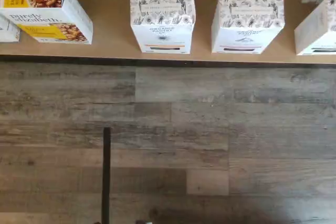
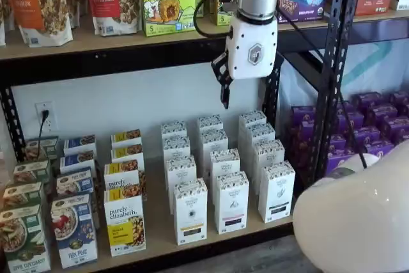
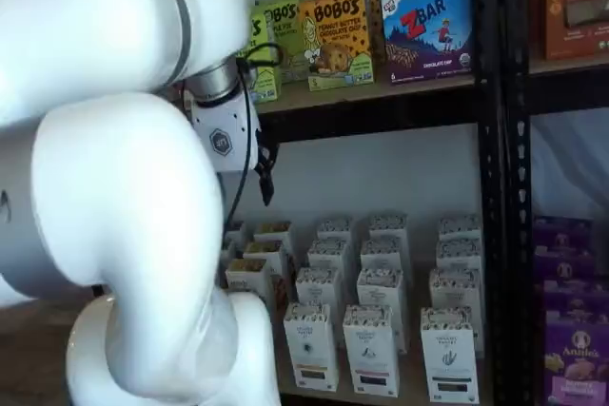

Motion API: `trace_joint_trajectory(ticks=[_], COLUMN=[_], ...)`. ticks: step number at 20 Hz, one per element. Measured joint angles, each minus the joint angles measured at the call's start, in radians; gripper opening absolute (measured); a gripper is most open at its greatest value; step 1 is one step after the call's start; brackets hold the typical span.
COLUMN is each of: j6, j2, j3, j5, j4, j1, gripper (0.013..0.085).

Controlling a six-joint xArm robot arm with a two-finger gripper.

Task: Pick up the white box with a yellow strip in the middle, on the bottom shelf, the fourth box from the left

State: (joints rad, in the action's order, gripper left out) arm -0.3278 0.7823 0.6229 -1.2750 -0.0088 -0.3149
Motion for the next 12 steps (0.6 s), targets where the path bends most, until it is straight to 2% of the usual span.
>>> trace_joint_trajectory(ticks=[12], j6=[-0.057], j2=[-0.109], j3=[-0.057], j5=[0.165], j4=[-0.022], j1=[-0.046], gripper=[0.085])
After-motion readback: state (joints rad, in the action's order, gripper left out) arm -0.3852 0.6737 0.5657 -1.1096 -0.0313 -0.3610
